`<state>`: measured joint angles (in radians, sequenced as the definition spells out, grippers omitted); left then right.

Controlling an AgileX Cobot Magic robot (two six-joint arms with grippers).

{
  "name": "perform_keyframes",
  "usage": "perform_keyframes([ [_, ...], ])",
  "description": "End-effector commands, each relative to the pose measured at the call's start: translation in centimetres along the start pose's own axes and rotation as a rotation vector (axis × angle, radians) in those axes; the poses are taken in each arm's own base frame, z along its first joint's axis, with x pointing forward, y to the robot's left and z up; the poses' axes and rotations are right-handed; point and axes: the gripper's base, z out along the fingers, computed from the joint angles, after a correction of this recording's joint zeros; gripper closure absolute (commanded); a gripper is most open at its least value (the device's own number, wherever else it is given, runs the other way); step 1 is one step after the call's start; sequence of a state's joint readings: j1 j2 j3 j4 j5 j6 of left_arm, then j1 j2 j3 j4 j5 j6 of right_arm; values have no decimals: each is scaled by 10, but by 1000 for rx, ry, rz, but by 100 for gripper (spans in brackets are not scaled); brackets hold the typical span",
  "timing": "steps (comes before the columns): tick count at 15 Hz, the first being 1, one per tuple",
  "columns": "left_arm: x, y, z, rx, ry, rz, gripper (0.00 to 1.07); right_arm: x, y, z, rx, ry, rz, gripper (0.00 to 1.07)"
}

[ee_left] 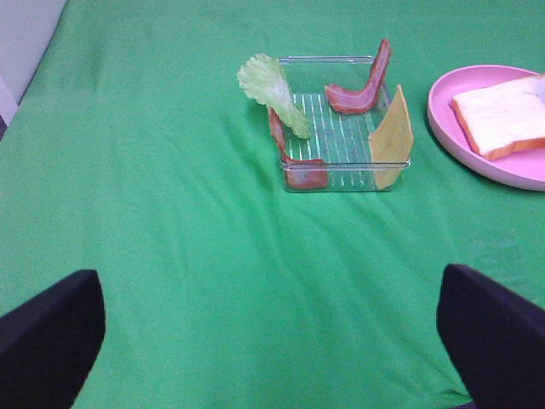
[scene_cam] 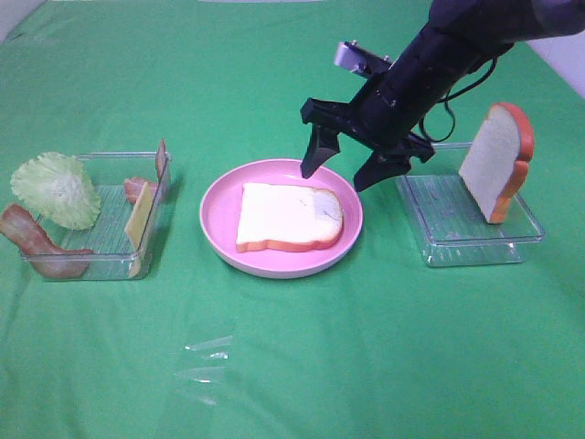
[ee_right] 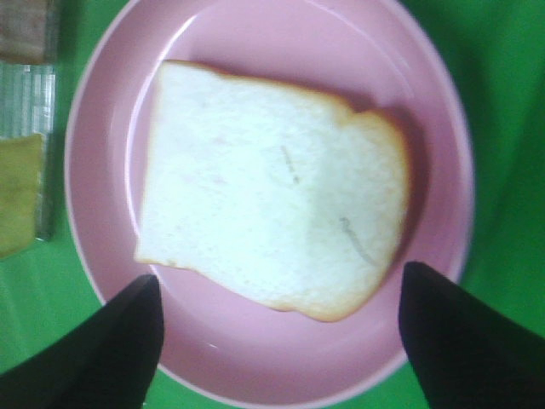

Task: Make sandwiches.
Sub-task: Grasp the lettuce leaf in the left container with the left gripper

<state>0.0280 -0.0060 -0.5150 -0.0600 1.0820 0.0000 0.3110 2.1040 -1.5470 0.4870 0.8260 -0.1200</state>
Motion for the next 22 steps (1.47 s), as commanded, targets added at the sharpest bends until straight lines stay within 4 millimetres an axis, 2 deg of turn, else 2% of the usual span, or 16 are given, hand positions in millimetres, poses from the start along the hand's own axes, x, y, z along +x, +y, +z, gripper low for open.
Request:
perform_keyframes([
  [1, 0, -1, -2, 9, -26, -10, 9, 3, -1, -37, 156, -31, -18, 32],
  [2, 0, -1, -2, 9, -26, -10, 9, 4, -1, -42, 174, -34, -22, 32],
  [4, 0, -1, -2, 9, -26, -10, 9, 14, 1, -80, 304, -40, -85, 29],
  [6, 0, -1, -2, 9, -26, -10, 9, 22, -2, -117, 400, -79, -61, 29],
  [7, 0, -1, -2, 9, -26, -10, 9, 24, -3, -124, 404, -87, -49, 29],
  [8, 0, -1, -2, 9, -26, -10, 9, 29, -11, -142, 407, -95, -14, 29],
  [11, 0, -1, -2, 9, -26, -10, 9, 45, -58, -191, 450, -81, 100, 29],
  [12, 0, -1, -2, 9, -26, -10, 9, 61, -81, -216, 467, -43, 139, 30],
  [13, 0, -1, -2, 9, -26, -10, 9, 70, -80, -227, 472, -43, 141, 30],
  [15, 0, -1, -2, 9, -26, -10, 9, 99, -70, -237, 460, -77, 145, 30],
  [16, 0, -1, -2, 9, -26, -10, 9, 120, -64, -237, 437, -95, 151, 30],
  [17, 0, -1, -2, 9, -26, -10, 9, 129, -61, -237, 426, -105, 157, 30],
  [19, 0, -1, -2, 9, -26, -10, 9, 186, -51, -232, 415, -147, 168, 30],
  [22, 0, 0, -2, 9, -26, -10, 9, 262, -41, -222, 414, -246, 142, 30],
])
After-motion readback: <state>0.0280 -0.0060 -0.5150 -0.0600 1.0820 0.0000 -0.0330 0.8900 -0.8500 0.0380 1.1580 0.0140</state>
